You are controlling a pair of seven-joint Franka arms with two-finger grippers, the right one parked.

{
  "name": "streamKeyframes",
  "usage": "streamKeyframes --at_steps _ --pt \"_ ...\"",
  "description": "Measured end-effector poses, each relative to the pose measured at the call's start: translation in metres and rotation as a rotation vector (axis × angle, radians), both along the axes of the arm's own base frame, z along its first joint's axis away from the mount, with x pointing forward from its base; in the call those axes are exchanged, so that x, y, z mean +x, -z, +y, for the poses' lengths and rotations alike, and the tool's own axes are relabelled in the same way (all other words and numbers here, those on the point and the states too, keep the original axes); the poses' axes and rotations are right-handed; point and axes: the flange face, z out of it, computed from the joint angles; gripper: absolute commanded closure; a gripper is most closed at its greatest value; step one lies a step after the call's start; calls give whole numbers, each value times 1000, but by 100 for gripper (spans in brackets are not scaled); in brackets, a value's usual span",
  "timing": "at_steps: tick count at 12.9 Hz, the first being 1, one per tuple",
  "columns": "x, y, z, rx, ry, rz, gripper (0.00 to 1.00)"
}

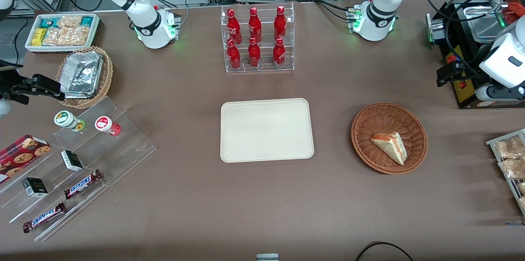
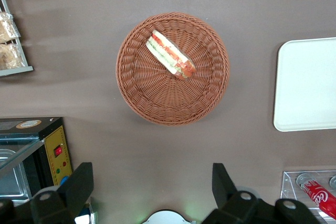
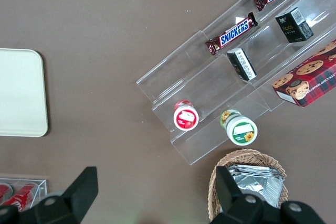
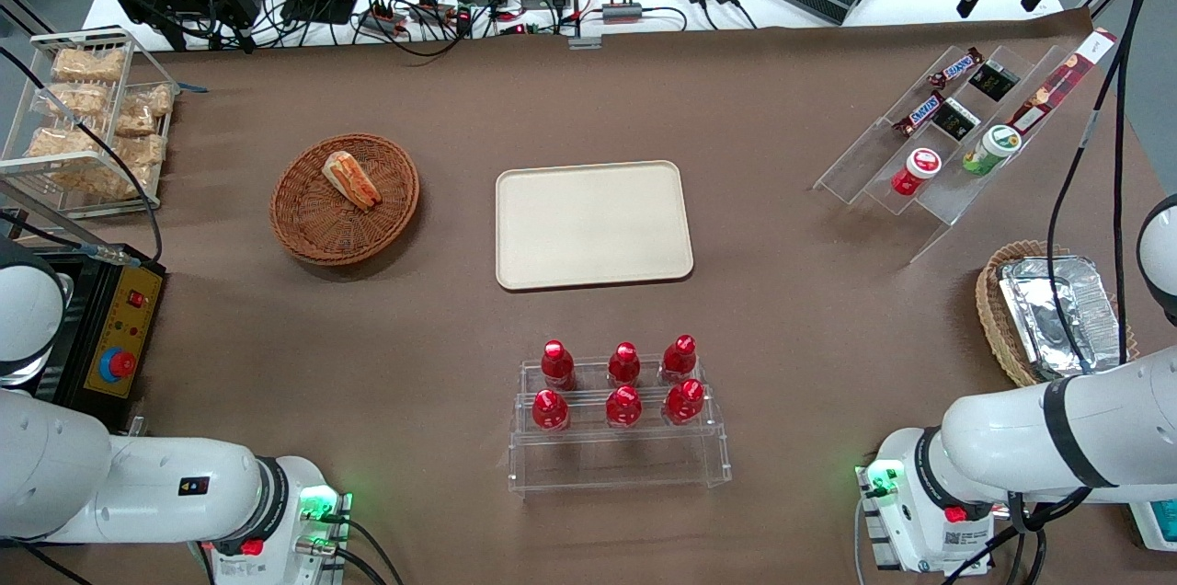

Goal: Place sandwich from basket to tray

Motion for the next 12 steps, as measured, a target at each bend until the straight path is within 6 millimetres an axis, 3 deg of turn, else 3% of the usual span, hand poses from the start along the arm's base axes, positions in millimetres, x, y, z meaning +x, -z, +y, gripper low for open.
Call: streamKeyframes --at_steps 2,6,12 --pt "8 21 0 5 -39 2 0" --pt "15 86 -1 24 -180 8 0" --pt "12 152 -9 41 -364 -26 0"
